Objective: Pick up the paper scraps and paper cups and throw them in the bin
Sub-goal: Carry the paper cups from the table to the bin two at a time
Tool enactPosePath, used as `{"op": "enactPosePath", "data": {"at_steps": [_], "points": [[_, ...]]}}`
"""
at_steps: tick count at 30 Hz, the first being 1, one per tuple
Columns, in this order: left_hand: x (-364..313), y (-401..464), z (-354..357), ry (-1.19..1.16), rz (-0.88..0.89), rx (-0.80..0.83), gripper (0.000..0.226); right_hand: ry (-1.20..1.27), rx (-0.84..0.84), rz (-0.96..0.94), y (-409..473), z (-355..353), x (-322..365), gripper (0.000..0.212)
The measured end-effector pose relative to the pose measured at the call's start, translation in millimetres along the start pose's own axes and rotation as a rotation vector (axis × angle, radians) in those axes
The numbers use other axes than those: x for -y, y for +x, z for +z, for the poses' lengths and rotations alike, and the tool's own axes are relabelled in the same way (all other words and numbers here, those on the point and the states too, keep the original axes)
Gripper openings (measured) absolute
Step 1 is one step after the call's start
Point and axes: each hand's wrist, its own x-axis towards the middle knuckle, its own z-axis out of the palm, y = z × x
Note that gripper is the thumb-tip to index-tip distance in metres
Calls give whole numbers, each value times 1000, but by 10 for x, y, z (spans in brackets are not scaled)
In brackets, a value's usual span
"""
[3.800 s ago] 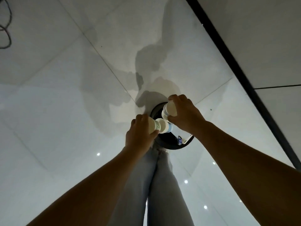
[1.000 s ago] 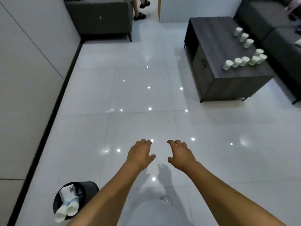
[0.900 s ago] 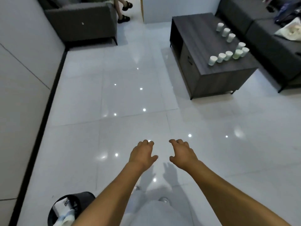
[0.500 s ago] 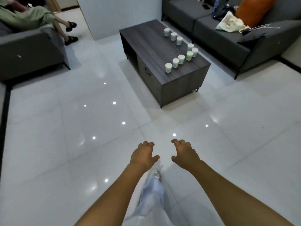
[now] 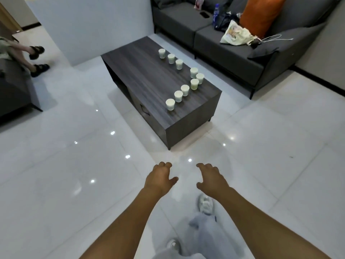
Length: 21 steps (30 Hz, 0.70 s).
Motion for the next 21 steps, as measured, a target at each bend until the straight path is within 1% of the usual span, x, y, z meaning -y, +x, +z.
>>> {"op": "enactPosePath", "data": {"at_steps": [5,12,16,21], "points": [[-312,1103,-273,-64,-46,-30,58,-17,-23,-27,1007,-663,-181,67],[-634,2353,-706,-138,-120,-64,54,-61,15,-61,2246,-1528,-299,65],[-555,2885,-923,-176,-187,-49,54,-92,63,-74,2906,-1840,-242,64],[-285,3555,-1165,-211,-238,-8,47,-128,131,-80,3755,-2125,-28,61]]}}
